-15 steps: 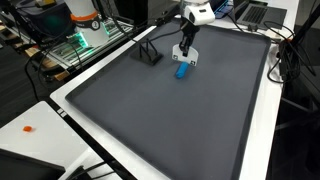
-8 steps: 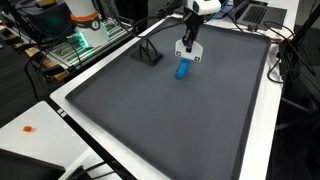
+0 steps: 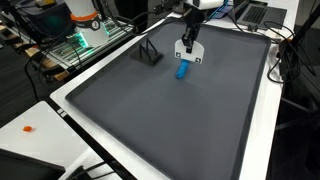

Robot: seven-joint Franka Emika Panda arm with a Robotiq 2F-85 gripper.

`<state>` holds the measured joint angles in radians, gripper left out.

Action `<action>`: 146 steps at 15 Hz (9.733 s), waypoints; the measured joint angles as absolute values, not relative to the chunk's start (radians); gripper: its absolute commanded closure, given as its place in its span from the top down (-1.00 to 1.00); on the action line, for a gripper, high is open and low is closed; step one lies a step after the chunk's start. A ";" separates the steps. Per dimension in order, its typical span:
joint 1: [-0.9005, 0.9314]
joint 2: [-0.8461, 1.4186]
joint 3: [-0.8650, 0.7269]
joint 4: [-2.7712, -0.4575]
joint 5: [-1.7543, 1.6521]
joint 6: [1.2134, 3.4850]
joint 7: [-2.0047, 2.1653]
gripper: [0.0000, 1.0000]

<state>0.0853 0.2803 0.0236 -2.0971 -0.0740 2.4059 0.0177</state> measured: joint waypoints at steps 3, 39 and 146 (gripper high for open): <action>0.082 0.284 0.012 -2.097 -0.097 2.406 0.018 -0.98; 0.051 0.347 0.028 -2.143 0.019 2.462 0.014 -0.98; 0.013 -0.011 0.057 -2.716 0.076 2.804 1.461 -0.28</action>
